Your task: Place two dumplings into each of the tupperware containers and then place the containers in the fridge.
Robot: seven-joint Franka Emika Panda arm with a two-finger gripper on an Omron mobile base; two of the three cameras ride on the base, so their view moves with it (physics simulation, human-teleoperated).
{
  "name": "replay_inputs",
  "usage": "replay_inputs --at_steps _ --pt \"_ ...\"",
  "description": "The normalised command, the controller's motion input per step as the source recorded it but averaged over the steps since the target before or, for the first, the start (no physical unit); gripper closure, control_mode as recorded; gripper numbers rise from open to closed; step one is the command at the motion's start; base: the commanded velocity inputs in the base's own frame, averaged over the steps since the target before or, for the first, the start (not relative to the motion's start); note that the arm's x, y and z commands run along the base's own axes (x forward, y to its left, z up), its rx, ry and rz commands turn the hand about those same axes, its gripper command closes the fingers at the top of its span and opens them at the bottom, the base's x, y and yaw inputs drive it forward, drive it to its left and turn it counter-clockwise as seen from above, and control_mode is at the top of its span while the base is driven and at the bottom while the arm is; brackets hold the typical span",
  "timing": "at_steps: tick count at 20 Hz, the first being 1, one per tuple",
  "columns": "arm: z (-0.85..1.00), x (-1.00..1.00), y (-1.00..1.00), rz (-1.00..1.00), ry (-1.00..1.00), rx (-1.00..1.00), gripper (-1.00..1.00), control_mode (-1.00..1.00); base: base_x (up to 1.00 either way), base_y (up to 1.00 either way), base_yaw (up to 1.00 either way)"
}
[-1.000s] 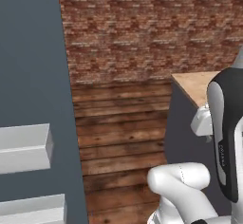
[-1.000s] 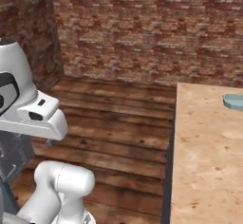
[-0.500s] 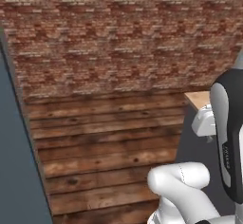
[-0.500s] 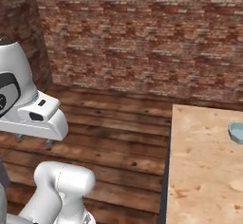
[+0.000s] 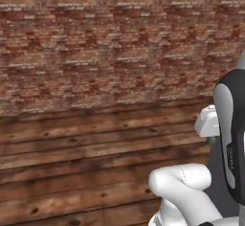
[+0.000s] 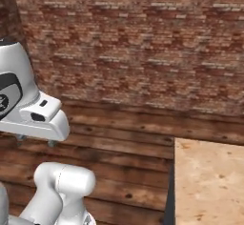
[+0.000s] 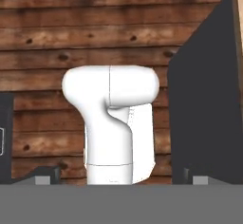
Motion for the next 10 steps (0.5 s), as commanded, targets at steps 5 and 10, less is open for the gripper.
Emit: replay_inputs --at_steps 5,10 --pt "0.0 0.0 0.0 0.0 0.0 0.0 -1.0 1.0 1.0 0.89 -0.32" --pt "0.0 0.0 0.0 0.0 0.0 0.0 -1.0 1.0 0.81 0.82 -0.7"
